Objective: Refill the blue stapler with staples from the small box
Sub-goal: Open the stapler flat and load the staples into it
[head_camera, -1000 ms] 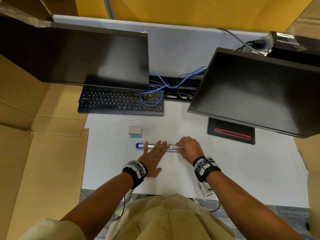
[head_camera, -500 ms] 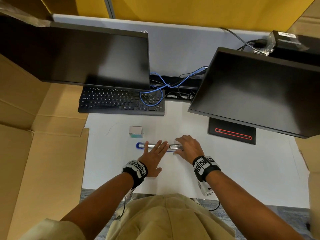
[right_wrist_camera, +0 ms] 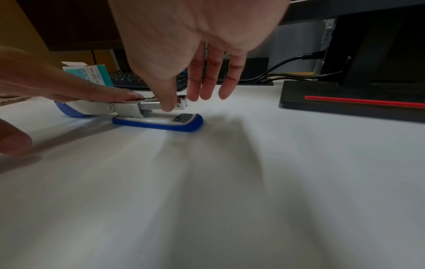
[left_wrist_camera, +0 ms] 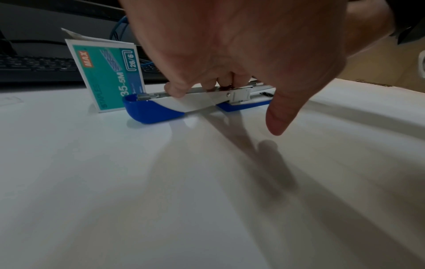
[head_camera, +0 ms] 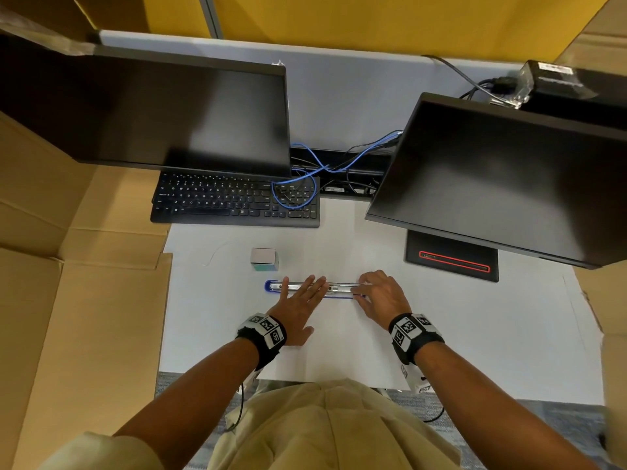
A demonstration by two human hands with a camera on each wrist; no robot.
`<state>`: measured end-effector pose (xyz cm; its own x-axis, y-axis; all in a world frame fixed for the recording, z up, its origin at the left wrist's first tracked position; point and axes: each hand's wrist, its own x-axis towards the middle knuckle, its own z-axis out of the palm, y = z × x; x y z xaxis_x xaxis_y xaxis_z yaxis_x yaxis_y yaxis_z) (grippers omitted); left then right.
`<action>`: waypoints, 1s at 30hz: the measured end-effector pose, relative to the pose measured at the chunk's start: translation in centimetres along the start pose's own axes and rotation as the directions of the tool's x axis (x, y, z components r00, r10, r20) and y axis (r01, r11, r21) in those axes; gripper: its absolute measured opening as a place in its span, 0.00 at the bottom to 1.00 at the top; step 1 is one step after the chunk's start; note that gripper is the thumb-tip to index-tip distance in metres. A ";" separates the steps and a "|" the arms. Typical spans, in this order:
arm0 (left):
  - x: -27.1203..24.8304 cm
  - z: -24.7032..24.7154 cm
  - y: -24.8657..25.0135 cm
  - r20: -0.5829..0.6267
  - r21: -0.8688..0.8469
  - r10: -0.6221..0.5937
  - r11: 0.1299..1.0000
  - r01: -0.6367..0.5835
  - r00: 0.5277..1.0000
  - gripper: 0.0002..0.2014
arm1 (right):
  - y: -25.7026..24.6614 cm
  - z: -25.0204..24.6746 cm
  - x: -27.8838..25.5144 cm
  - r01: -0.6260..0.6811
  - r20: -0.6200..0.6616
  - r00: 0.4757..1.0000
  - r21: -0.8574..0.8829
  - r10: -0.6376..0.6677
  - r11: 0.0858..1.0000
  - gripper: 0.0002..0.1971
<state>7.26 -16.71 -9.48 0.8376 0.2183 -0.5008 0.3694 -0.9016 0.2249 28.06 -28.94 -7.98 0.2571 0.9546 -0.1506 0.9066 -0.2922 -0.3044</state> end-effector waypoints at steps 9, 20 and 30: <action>-0.8 -0.2 -1.2 -0.110 -0.121 -0.095 0.989 0.082 0.989 0.46 | -0.3 -0.5 -0.1 -0.168 0.105 0.983 0.153 0.153 0.974 0.25; -2.5 -0.5 -3.5 -0.336 -0.134 -0.290 0.956 0.260 0.896 0.21 | -0.5 -0.4 0.5 -0.153 0.106 0.984 0.090 0.143 0.984 0.12; -3.1 -4.6 -1.2 -0.420 -0.328 -0.217 0.942 0.076 0.881 0.18 | -0.5 -0.3 0.1 -0.152 0.096 0.985 0.093 0.143 0.984 0.12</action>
<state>6.07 -14.58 -4.38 0.8267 0.5453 -0.1388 0.5435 -0.7100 0.4478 27.76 -28.71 -7.61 0.3504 0.8931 -0.2821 0.8221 -0.4376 -0.3641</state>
